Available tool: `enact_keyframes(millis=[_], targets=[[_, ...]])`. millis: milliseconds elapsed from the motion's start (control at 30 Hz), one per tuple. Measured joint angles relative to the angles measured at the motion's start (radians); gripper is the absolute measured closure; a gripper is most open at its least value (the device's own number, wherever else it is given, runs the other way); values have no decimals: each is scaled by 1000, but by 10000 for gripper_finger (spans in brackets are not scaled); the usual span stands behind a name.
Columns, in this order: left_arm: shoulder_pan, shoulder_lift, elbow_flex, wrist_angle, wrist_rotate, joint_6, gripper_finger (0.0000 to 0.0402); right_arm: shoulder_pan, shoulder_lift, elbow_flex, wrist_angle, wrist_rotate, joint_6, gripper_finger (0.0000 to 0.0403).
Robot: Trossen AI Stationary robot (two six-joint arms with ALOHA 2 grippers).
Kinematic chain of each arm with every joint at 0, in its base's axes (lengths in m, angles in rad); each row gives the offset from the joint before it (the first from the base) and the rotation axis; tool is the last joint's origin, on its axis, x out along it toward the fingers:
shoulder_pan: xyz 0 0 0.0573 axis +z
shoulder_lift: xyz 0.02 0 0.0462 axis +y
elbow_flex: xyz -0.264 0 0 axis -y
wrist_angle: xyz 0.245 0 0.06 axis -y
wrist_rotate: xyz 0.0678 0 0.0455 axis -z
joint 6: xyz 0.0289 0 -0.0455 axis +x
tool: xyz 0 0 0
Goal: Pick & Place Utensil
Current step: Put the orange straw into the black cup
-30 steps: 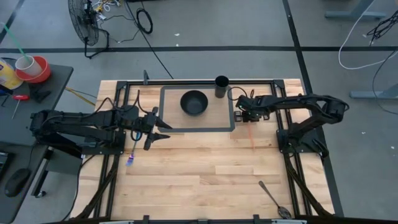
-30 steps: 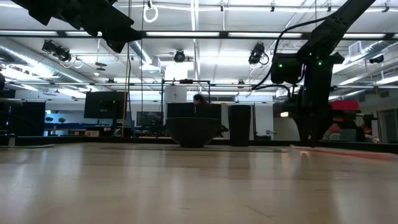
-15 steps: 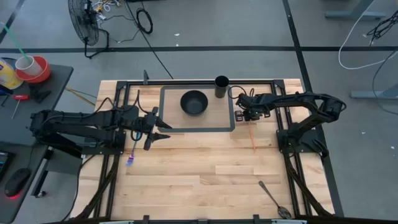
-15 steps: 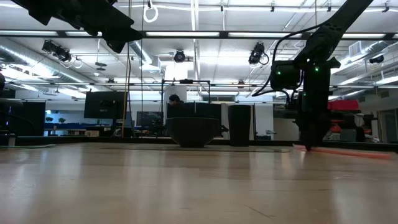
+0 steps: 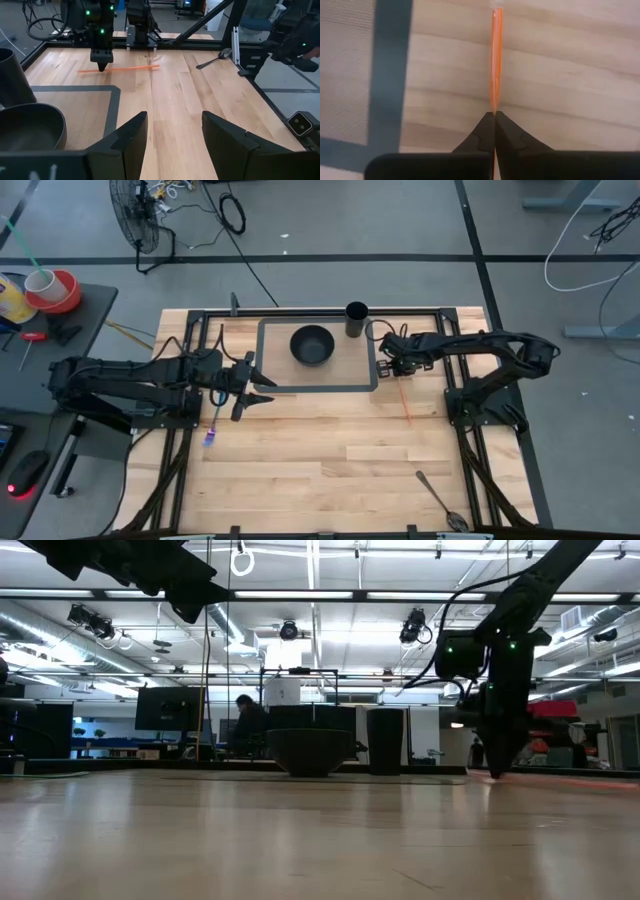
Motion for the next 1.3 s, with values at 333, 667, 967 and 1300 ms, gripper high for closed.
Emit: enact_keyframes(millis=[333, 667, 967, 1300], targets=[[0, -7, 0, -38, 0, 6, 207, 69, -206, 139, -126, 50, -23, 399], [2, -6, 0, -37, -47, 18, 207, 105, -397, 293, 134, 386, -273, 399], [1, -6, 0, -37, -51, 12, 207, 88, -267, 144, 989, 512, -624, 399], [1, -6, 0, -42, -50, -18, 207, 8, -6, 105, 1544, 513, -874, 393]])
